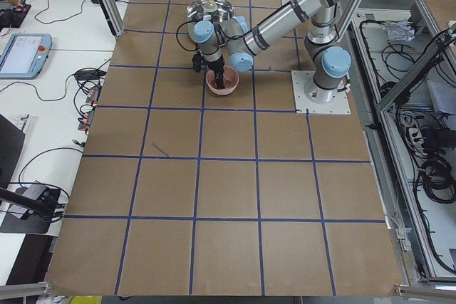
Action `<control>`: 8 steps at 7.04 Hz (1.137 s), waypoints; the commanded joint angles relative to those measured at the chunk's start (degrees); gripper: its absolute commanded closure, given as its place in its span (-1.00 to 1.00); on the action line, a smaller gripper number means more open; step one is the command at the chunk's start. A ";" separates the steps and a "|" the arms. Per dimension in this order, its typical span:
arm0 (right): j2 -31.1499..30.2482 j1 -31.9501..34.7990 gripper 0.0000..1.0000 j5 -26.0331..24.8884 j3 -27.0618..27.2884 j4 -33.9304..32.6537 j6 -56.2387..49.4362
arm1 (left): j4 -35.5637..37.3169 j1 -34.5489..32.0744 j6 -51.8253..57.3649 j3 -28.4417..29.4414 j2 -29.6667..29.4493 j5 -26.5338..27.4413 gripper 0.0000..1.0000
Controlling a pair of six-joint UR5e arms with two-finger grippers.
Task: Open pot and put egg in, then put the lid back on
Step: 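Lower the left gripper around the egg while the right gripper moves toward the pot lid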
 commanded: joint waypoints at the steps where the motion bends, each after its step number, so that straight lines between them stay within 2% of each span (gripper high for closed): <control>1: 0.10 0.12 -0.95 -0.21 0.08 -0.03 0.15 | 0.00 0.00 0.08 -0.03 -0.07 -0.07 -0.77; 8: 0.19 -0.32 -0.97 0.41 0.61 -0.03 0.06 | -0.17 0.00 0.17 0.06 -0.77 0.10 -0.77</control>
